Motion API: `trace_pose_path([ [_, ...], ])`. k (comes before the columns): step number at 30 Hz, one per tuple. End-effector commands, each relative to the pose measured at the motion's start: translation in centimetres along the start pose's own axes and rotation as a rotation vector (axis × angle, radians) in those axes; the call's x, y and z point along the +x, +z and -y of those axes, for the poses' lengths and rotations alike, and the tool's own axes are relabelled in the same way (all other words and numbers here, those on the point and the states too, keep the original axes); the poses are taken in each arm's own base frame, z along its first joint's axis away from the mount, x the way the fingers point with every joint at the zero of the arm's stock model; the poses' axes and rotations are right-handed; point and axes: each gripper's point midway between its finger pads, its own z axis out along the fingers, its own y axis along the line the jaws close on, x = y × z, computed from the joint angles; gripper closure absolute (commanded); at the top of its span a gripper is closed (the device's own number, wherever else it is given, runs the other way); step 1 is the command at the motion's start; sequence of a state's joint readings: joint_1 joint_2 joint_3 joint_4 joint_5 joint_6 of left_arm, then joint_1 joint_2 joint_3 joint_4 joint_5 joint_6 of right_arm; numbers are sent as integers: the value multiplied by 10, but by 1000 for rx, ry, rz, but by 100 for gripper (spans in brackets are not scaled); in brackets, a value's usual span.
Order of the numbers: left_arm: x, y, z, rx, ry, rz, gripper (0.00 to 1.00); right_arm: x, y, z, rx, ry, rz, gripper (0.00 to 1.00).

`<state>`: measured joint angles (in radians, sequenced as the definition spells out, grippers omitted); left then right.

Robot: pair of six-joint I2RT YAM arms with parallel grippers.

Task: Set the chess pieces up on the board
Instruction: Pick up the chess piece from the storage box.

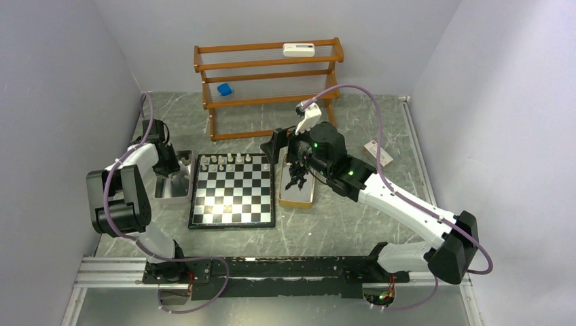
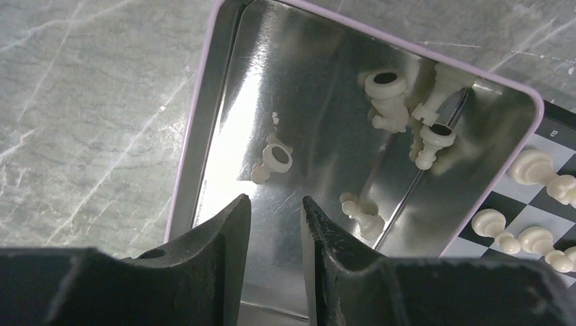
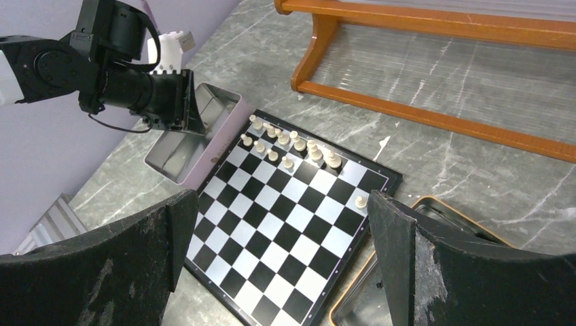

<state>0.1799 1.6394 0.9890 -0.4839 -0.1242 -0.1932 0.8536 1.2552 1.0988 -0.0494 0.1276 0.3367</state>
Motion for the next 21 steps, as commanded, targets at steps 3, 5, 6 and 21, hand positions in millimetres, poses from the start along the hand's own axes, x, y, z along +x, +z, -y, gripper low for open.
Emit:
trace_pose_path([
  [3,-16,4,7,47,5,25,61,-13,-4,2,10,-1,54,0],
  [5,-16,4,7,46,7,27,60,-13,-4,2,12,-3,56,0],
  [6,-16,5,7,47,8,25,59,-13,-4,3,13,-3,57,0],
  [21,-11,11,19,109,17,-3,63,-9,-3,4,15,-4,50,0],
])
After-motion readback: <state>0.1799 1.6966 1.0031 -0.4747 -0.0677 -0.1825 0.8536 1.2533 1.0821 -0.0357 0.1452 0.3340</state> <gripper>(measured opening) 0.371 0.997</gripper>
